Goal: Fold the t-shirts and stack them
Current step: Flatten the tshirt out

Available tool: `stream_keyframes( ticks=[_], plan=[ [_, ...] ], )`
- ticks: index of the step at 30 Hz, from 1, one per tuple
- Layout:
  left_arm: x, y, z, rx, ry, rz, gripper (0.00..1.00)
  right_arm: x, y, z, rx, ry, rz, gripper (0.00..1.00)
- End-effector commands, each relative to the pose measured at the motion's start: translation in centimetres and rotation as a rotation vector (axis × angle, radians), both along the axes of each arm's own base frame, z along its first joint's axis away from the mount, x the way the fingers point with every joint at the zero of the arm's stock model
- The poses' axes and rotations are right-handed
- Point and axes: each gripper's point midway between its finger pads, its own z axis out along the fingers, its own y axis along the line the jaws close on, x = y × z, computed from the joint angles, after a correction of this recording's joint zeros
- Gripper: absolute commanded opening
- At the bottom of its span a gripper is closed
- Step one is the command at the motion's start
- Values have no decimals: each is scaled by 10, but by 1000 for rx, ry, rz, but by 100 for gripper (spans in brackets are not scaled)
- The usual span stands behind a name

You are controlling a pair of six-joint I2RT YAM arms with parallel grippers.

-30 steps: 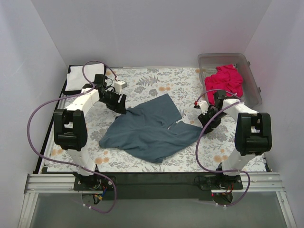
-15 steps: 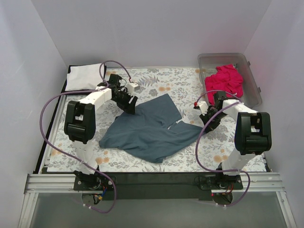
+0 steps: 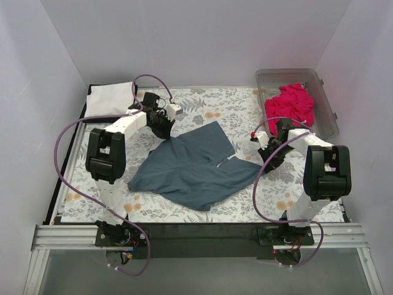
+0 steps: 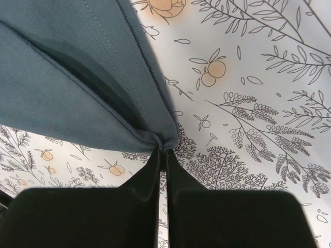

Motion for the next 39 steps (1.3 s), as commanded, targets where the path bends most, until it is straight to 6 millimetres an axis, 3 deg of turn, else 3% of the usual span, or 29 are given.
stream_keyframes(
  ticks=[1, 5, 8, 9, 11, 12, 14, 15, 16, 17, 18, 20, 22, 25, 28, 31, 35, 37, 39],
  plan=[
    [36, 5, 74, -21, -203, 24, 0, 1, 6, 18, 37, -21, -2, 1],
    [39, 11, 98, -25, -212, 19, 0, 7, 9, 29, 50, -40, -4, 1],
    [2, 0, 103, -61, -122, -48, 0, 8, 9, 36, 54, -45, -5, 1],
    [-15, -2, 115, -72, -112, -68, 0, 9, 9, 39, 53, -55, -6, 1],
    [-56, -20, 111, -79, -53, -169, 0, 8, 8, 41, 51, -53, -5, 1],
    [-84, -24, 118, -83, -15, -204, 0, 8, 7, 42, 50, -56, -4, 1],
    [-130, -48, 120, -111, 45, -308, 0, 9, 7, 44, 51, -54, -8, 1],
    [-165, -47, 110, -89, 103, -352, 0, 9, 7, 43, 52, -51, -10, 1],
    [-197, -62, 104, -58, 124, -445, 0, 10, 7, 44, 53, -50, -10, 1],
    [-215, -59, 91, 5, 139, -480, 0, 11, 7, 45, 54, -51, -11, 1],
    [-238, -50, 78, 48, 184, -497, 23, 11, 7, 44, 55, -43, -12, 1],
    [-259, -48, 75, 41, 239, -523, 44, 12, 8, 46, 61, -36, -12, 1],
    [-256, -40, 80, 27, 242, -490, 63, 11, 9, 45, 62, -22, -12, 1],
    [-221, -42, 107, -44, 136, -414, 64, 8, 9, 46, 63, -16, -4, 1],
    [-178, -25, 124, -81, 53, -289, 64, 4, 9, 44, 64, -5, -1, 1],
    [-187, -20, 114, -69, 73, -314, 60, 0, 8, 44, 59, -4, 3, 1],
    [-225, -8, 98, -81, 29, -464, 54, -5, 7, 44, 55, 0, 5, 1],
    [-235, -8, 96, -96, -27, -509, 48, -7, 7, 43, 55, 2, 4, 1],
    [-260, -2, 84, -79, -29, -576, 41, -9, 7, 43, 54, 4, 1, 1]
  ],
)
